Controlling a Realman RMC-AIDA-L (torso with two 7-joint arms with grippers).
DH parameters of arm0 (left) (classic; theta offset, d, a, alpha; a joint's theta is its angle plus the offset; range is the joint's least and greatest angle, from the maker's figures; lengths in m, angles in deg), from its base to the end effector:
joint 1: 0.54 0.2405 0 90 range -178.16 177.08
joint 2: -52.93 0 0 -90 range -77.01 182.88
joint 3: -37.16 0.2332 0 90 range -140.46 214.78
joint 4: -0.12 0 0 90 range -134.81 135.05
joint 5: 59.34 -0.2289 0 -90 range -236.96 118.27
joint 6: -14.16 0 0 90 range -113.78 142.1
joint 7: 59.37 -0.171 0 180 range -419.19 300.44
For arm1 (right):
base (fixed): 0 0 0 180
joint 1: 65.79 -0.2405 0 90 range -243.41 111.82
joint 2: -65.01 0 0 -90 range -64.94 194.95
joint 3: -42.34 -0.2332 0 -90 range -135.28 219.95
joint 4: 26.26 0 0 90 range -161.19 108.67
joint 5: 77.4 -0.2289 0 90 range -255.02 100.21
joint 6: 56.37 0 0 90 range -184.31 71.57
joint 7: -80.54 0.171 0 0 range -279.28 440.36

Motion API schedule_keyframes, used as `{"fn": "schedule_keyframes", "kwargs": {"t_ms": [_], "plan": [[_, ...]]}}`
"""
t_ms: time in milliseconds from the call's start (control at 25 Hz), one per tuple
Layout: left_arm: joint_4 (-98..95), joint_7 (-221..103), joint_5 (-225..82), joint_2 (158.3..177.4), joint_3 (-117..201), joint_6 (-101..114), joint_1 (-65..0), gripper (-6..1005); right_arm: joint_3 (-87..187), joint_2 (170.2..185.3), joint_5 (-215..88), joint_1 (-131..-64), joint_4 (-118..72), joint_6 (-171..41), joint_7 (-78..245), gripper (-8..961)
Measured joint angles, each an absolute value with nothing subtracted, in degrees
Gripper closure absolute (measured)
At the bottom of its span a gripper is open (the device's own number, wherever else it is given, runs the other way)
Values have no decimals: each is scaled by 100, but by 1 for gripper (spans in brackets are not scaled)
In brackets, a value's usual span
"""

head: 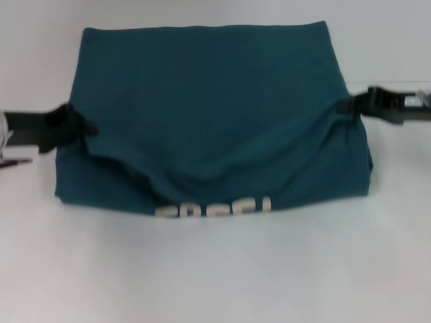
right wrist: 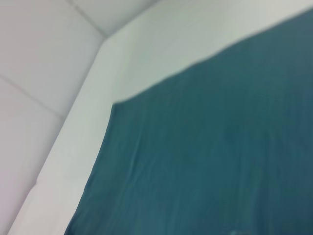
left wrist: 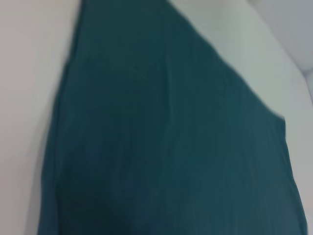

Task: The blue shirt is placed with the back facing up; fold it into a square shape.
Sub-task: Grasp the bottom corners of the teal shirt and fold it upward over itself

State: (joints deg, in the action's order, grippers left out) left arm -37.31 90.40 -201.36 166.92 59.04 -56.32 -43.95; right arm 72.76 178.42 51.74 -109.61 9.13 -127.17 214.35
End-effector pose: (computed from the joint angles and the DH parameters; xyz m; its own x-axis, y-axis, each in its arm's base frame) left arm -0.2839 0.4327 0.0500 -0.0651 0.8144 0.5767 0.9973 0.0734 0.0089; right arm 0.2460 0.4433 0.0388 0.2223 -0.7882 -0.5739 -0.9691 -0.2432 -0.0413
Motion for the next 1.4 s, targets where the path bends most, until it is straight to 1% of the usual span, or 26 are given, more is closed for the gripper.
{"fn": "schedule_keyframes", "kwargs": {"t_ms": [120, 240, 440, 560, 720, 1040, 1280, 1400], "plan": [[-3655, 9037, -20065, 16733, 5935, -5096, -4541, 982, 7309, 17868, 5144, -11144, 897, -12272, 21428, 908], [-3569, 9010, -20030, 16803, 6106, -4494, -4667, 982, 7537, 17926, 5142, -11286, 872, -11741, 21422, 908], [-3390, 9011, -20009, 16910, 6485, -3654, -4804, 982, 8089, 18111, 5139, -11430, 761, -10550, 21406, 908], [-3359, 9034, -20008, 16961, 6754, -3226, -4857, 982, 8516, 18161, 5166, -11546, 558, -9915, 21416, 908], [-3294, 9045, -20017, 17001, 6899, -2803, -4942, 982, 8961, 18159, 5183, -11712, 241, -9346, 21434, 908], [-3115, 9053, -20032, 16962, 7003, -2463, -5092, 982, 9019, 18075, 5186, -11854, 126, -9131, 21446, 908], [-3095, 9044, -20041, 16963, 7008, -2380, -5120, 982, 9036, 18052, 5218, -11993, 27, -9091, 21449, 909], [-3087, 8955, -20050, 16991, 7025, -2363, -5117, 982, 9053, 17991, 5307, -12112, -169, -9131, 21448, 909]]}}
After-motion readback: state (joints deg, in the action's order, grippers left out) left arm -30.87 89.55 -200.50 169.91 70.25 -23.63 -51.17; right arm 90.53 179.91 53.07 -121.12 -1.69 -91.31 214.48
